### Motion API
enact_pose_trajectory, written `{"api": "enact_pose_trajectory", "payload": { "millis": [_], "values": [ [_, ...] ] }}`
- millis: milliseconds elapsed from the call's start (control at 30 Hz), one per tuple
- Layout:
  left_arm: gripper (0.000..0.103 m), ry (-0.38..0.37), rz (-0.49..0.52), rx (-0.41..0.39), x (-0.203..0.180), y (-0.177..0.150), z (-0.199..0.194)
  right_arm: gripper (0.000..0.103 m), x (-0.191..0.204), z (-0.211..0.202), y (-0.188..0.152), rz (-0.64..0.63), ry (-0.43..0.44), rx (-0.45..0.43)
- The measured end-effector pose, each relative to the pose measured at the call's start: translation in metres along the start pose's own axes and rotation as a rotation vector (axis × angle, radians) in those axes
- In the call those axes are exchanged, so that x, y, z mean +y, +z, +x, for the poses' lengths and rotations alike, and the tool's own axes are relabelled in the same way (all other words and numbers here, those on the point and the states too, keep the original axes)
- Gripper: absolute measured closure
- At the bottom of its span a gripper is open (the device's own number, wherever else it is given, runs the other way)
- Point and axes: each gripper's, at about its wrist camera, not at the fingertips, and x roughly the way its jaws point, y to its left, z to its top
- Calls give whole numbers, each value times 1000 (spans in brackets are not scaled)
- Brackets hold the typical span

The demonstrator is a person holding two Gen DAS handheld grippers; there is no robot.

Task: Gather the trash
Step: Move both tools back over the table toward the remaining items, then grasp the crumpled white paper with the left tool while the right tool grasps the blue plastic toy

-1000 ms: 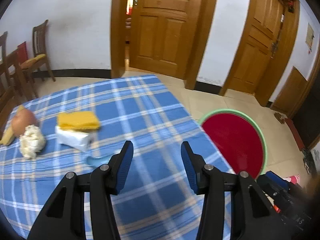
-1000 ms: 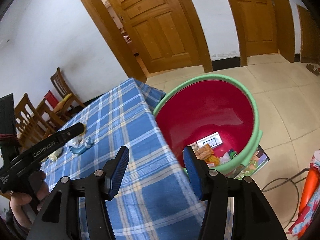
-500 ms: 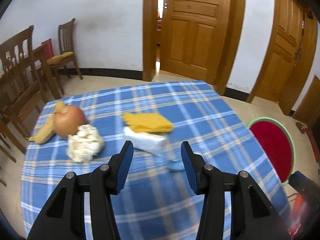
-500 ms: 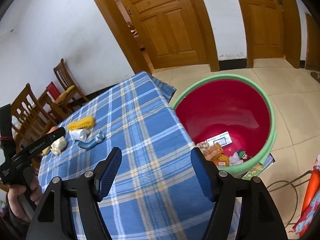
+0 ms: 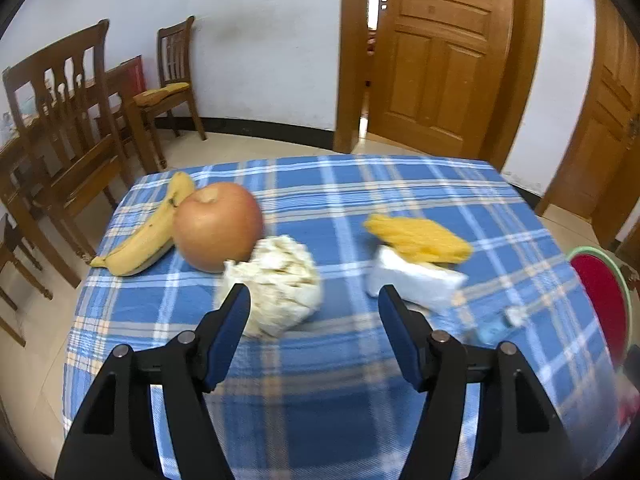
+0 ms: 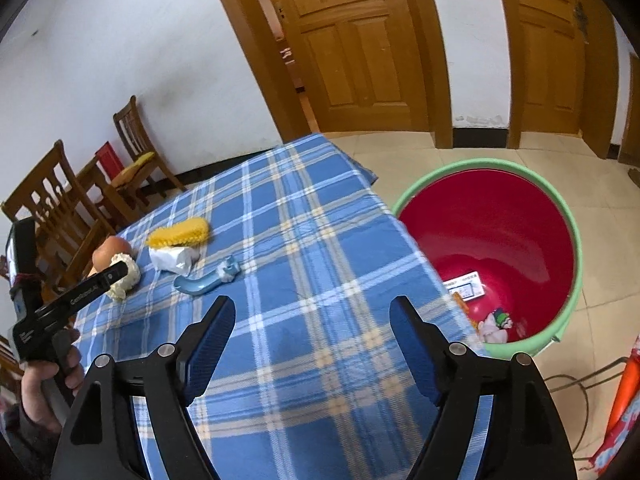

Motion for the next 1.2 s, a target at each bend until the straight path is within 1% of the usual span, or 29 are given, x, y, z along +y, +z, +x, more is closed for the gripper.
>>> {"api": "enact_pose_trajectory", "payload": {
  "millis": [100,233,367,533,600,667,767,900,933,1067,1200],
  "values": [
    [36,9,-38,16,12,1,14,22,10,8,1,-15,8,15],
    [35,45,-82,48,25,-1,31,22,21,16,2,-21,14,16],
    [35,16,-141,54,38,-3,39,22,37,26,9,-53,11,16],
    [35,0,-149,33,39,-4,39,22,57,44,13,-96,19,39],
    [39,-11,-156,27,41,-3,38,22,66,55,13,-117,25,57],
    [45,-28,-159,17,43,-3,36,22,74,63,12,-134,32,75],
    [52,-53,-166,5,43,-2,33,22,84,77,12,-163,58,107],
    [54,-62,-168,2,43,-3,31,11,93,92,10,-204,54,131],
    [54,-69,-173,2,44,-3,30,9,96,97,9,-216,47,139],
    [55,-90,-191,-2,47,-3,26,9,102,108,6,-247,37,163],
    [55,-93,-192,-5,46,-3,25,9,109,121,4,-282,10,175]
  ]
}}
